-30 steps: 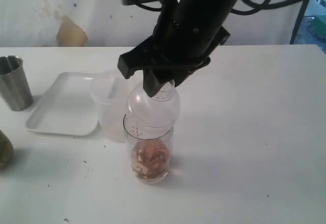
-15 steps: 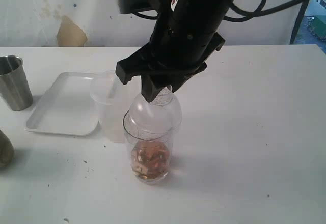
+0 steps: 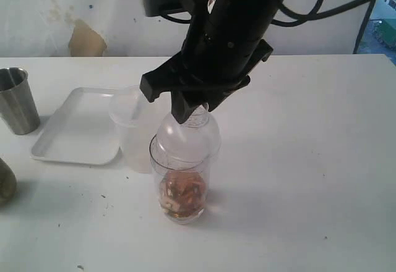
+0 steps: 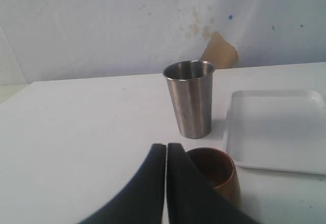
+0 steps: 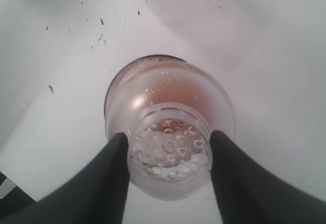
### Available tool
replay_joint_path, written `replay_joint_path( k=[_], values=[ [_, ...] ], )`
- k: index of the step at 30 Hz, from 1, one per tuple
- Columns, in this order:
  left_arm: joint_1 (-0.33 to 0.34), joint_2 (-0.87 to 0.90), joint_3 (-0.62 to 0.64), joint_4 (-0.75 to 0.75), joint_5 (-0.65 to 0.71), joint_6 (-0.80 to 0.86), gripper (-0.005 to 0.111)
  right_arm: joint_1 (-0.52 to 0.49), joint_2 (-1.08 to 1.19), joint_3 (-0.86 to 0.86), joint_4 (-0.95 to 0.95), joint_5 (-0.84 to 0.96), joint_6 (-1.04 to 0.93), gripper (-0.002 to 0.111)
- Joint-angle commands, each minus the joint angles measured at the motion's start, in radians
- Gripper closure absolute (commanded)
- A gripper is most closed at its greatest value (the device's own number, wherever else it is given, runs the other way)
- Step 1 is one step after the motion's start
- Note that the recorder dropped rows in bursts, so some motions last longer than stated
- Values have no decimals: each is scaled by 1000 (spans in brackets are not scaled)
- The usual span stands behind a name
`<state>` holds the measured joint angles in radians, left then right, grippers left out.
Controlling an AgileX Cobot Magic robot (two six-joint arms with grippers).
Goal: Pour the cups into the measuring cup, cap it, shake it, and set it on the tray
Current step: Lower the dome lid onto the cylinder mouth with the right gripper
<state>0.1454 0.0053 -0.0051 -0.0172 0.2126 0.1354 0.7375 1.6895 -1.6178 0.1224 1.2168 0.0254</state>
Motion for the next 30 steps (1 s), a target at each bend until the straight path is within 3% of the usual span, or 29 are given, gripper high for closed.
replay_joint_path(
  k=[1,30],
  values=[
    [-7,-5,5,-8,-10,0,106,0,1,4,-10,4,-6,108],
    [-7,-5,5,-8,-10,0,106,0,-1,-35,27,4,-25,108]
  ],
)
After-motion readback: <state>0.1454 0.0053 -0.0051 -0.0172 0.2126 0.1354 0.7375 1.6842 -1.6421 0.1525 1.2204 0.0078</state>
